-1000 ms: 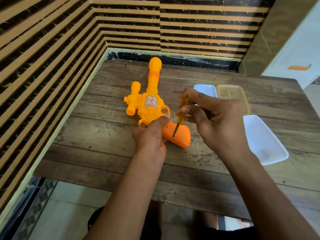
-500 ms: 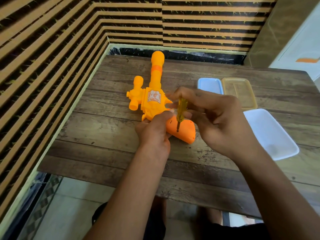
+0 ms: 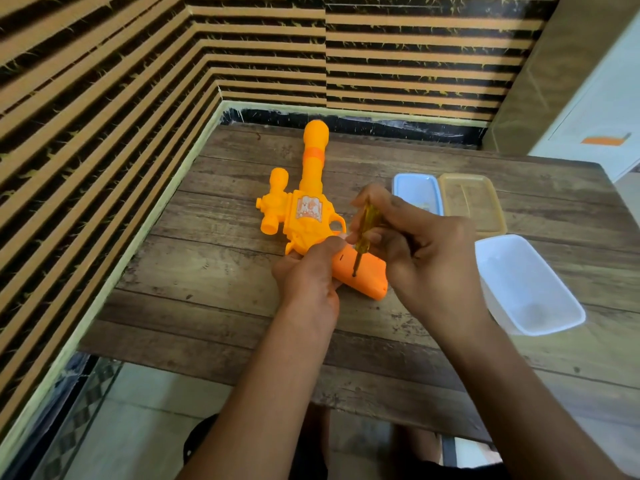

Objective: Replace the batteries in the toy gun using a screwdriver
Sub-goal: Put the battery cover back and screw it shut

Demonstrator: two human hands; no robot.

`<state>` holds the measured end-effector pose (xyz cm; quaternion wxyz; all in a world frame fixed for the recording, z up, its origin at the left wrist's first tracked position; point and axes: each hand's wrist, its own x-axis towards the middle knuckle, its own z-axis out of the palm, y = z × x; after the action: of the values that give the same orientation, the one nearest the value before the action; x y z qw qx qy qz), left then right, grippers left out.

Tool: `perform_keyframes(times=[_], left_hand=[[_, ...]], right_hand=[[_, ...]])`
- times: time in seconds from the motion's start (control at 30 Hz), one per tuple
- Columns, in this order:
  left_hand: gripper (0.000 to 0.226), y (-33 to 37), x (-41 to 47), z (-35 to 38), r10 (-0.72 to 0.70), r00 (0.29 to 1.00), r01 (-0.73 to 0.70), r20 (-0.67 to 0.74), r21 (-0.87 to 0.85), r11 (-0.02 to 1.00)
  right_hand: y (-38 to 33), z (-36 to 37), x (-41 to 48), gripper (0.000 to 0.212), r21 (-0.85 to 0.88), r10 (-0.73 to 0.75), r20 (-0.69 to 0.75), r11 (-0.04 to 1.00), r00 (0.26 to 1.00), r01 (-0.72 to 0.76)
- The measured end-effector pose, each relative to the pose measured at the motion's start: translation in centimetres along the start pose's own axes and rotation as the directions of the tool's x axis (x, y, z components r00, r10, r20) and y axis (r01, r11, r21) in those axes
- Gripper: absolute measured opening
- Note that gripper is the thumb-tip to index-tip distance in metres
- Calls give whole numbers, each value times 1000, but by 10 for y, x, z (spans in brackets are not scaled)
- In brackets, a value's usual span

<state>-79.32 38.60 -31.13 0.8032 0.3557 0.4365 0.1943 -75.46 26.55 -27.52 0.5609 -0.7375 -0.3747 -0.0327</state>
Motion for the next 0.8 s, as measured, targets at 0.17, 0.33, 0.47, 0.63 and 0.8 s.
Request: perform_keyframes(times=[0.17, 0.33, 0.47, 0.63, 0.8], left_hand=[[33, 1, -1, 0, 2, 1000, -1, -20, 15, 1000], [26, 0, 0, 0, 31, 998, -27, -52, 73, 997], [26, 4, 0, -9, 88, 994, -79, -60, 146, 986], [22, 10, -3, -27, 128, 992, -118, -24, 250, 961], [18, 21, -1, -45, 128, 992, -121, 12, 424, 897]], right_hand=[[8, 3, -2, 53, -19, 52, -60, 998, 997, -53], [15, -2, -6, 43, 268, 160, -192, 958, 968, -106], [15, -5, -3, 43, 278, 130, -278, 959, 952, -50], [27, 1, 4, 31, -16, -66, -209, 998, 976, 64], [40, 16, 5, 47, -328, -330, 10, 891, 944, 314]])
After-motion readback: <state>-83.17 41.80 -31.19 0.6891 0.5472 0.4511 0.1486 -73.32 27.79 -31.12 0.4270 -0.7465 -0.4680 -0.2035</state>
